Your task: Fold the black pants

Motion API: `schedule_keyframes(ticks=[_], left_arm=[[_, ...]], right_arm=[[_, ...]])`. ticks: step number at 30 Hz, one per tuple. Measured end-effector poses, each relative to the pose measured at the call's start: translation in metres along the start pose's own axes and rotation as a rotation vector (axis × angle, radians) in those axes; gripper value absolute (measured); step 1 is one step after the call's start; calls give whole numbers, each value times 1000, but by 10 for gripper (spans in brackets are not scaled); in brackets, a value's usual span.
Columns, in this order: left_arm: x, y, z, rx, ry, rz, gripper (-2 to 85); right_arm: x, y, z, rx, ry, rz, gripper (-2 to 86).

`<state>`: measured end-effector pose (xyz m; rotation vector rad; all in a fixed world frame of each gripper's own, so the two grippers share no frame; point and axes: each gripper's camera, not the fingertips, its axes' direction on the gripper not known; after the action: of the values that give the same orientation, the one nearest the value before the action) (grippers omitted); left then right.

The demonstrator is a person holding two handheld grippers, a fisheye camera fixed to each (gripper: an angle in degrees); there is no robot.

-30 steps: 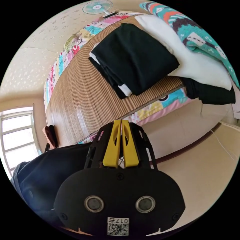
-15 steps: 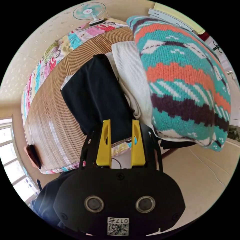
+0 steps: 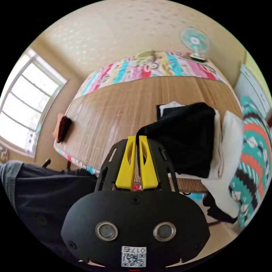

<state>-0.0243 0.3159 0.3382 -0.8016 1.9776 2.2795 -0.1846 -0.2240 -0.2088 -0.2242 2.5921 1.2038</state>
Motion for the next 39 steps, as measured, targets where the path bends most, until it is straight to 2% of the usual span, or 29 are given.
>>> schedule_keyframes(ticks=[2, 4, 6, 10, 11, 13, 17, 20, 24, 27, 29, 31, 33, 36, 39], left_arm=[[8, -17, -1, 9, 8, -3, -10], [26, -40, -8, 42, 17, 14, -10], [43, -57, -15, 78, 41, 39, -10], [84, -84, -24, 166, 68, 139, -10], [89, -87, -23, 174, 59, 155, -10], [104, -99, -12, 169, -13, 202, -10], [105, -118, 13, 129, -103, 199, -10], [94, -133, 35, 99, -95, 136, -10], [88, -148, 62, 103, -30, 65, -10], [101, -152, 79, 156, 25, 84, -9], [109, -149, 83, 240, 80, 107, -9], [121, -144, 78, 385, 197, 179, -9], [128, -144, 72, 455, 273, 225, -8], [144, -141, 57, 575, 389, 329, -2], [180, -133, 37, 659, 475, 536, 34]], right_arm=[[-28, -12, 35, -127, -174, -209, 25], [-16, -14, 61, -200, -290, -205, 24], [15, -9, 68, -168, -317, -118, 27], [151, 40, 81, -83, -223, 454, 73], [191, 62, 86, -87, -178, 627, 87], [242, 93, 90, -55, -142, 836, 102], [326, 136, 103, 96, -233, 1132, 124], [360, 153, 145, 60, -253, 1252, 120], [366, 166, 182, 124, -356, 1259, 76], [347, 165, 187, 116, -242, 1155, 26], [339, 169, 184, 193, -317, 1039, 13], [341, 174, 177, 280, -419, 975, 9], [347, 175, 172, 335, -496, 919, 7], [346, 154, 155, 397, -592, 715, 4], [320, 117, 131, 414, -652, 447, 4]])
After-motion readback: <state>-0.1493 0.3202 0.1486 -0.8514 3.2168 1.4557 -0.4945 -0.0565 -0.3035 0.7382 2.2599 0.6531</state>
